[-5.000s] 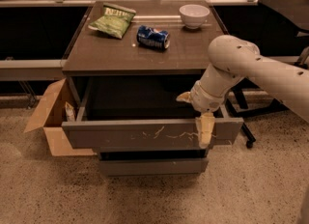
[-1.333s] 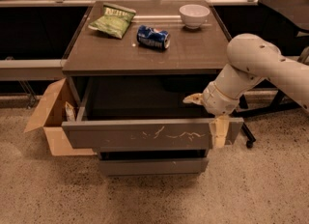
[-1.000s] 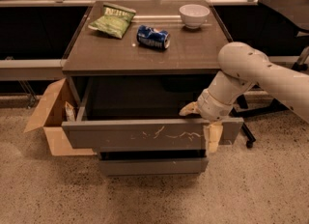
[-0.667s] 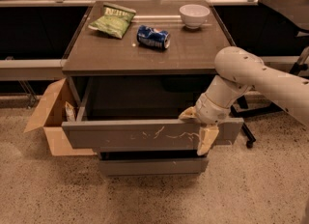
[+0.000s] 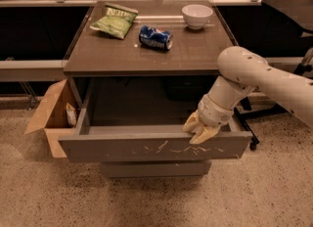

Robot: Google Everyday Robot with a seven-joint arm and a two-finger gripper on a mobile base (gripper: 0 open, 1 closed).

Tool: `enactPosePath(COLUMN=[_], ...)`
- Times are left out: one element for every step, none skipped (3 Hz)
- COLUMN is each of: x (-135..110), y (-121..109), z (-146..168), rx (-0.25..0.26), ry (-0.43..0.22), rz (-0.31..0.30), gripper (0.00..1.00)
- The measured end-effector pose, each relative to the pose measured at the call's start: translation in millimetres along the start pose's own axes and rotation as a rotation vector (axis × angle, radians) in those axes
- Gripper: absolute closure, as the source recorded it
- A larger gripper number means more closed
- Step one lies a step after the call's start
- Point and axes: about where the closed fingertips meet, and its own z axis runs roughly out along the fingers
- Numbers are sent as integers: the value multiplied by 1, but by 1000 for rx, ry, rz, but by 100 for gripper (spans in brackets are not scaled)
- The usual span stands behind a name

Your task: Open top drawer

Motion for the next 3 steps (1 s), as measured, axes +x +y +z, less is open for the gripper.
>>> enactPosePath(x=[-4, -15, -14], y=[-3, 18, 21], z=[0, -5, -7], rx=[0, -2, 2], ry=[0, -18, -20], rz=[0, -27, -33], gripper=[100, 90, 59])
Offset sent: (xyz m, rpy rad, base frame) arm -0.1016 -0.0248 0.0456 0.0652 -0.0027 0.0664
